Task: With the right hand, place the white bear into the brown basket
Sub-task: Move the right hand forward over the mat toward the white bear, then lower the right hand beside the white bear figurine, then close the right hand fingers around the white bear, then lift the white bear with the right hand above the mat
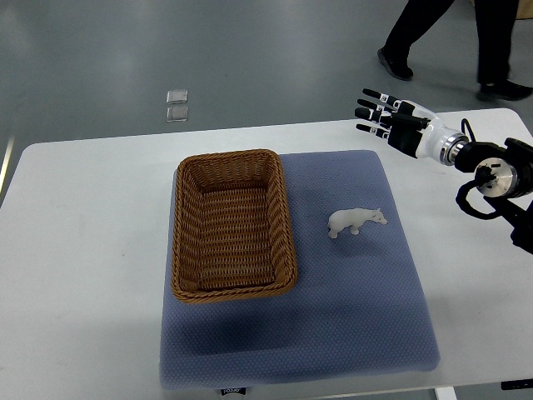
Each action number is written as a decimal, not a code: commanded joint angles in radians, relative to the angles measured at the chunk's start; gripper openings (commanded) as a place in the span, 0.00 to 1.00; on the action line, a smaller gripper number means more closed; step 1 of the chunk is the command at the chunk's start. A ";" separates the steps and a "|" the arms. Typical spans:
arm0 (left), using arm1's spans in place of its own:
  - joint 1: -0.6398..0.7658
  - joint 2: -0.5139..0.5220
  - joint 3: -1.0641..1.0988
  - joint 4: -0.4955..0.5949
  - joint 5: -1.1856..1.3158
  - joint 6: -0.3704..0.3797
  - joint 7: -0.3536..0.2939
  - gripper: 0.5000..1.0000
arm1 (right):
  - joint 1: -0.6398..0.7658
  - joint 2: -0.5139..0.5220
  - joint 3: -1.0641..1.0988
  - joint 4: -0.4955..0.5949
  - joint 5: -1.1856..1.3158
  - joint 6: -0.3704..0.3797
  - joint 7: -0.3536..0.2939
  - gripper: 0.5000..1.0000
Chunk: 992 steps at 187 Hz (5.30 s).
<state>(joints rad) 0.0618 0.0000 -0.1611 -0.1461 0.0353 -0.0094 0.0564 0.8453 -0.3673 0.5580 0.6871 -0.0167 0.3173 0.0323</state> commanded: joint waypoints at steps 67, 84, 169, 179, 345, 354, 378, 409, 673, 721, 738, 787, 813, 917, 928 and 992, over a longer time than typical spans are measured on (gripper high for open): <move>-0.007 0.000 0.003 -0.003 0.000 0.000 -0.001 1.00 | 0.011 -0.013 -0.013 0.002 -0.012 0.017 -0.002 0.86; -0.007 0.000 0.003 -0.003 0.000 0.000 -0.001 1.00 | 0.012 -0.016 -0.007 0.002 -0.060 0.039 -0.002 0.86; -0.007 0.000 0.003 -0.003 0.000 0.000 -0.001 1.00 | 0.011 -0.039 0.000 0.031 -0.295 0.103 0.060 0.86; -0.007 0.000 0.003 -0.003 0.000 0.000 -0.001 1.00 | 0.009 -0.044 -0.007 0.040 -0.319 0.111 0.060 0.86; -0.007 0.000 0.003 -0.003 0.000 0.000 -0.001 1.00 | 0.028 -0.174 -0.016 0.278 -1.135 0.253 0.170 0.86; -0.007 0.000 0.003 -0.003 0.000 0.000 -0.001 1.00 | 0.018 -0.173 -0.015 0.282 -1.167 0.252 0.176 0.86; -0.007 0.000 0.003 -0.004 0.000 0.000 -0.001 1.00 | 0.012 -0.170 -0.018 0.293 -1.227 0.249 0.179 0.86; -0.007 0.000 0.003 -0.003 0.000 0.000 -0.001 1.00 | 0.011 -0.168 -0.056 0.322 -1.270 0.243 0.181 0.86; -0.007 0.000 0.003 -0.003 0.000 0.000 -0.001 1.00 | -0.025 -0.136 -0.181 0.328 -1.404 0.011 0.216 0.12; -0.007 0.000 0.003 -0.003 0.000 0.000 -0.001 1.00 | -0.015 -0.139 -0.181 0.330 -1.404 0.011 0.253 0.00; -0.007 0.000 0.003 -0.003 0.000 0.000 -0.001 1.00 | -0.012 -0.139 -0.181 0.328 -1.404 0.011 0.275 0.00; -0.007 0.000 0.003 -0.003 0.000 0.000 0.000 1.00 | 0.024 -0.153 -0.179 0.330 -1.404 0.011 0.321 0.00; -0.007 0.000 0.003 -0.003 0.000 0.000 -0.001 1.00 | 0.049 -0.156 -0.171 0.330 -1.402 0.011 0.342 0.00; -0.007 0.000 0.003 -0.003 0.000 0.000 -0.001 1.00 | 0.216 -0.142 -0.174 0.330 -1.399 0.026 0.357 0.00; -0.007 0.000 0.003 -0.003 0.000 0.000 -0.001 1.00 | 0.235 -0.142 -0.179 0.330 -1.399 0.026 0.356 0.00; -0.007 0.000 0.003 -0.003 0.000 0.000 -0.001 1.00 | 0.351 -0.090 -0.181 0.328 -1.399 0.060 0.350 0.00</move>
<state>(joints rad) 0.0552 0.0000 -0.1580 -0.1492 0.0353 -0.0092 0.0553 1.1656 -0.4648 0.3773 1.0156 -1.4158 0.3741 0.3820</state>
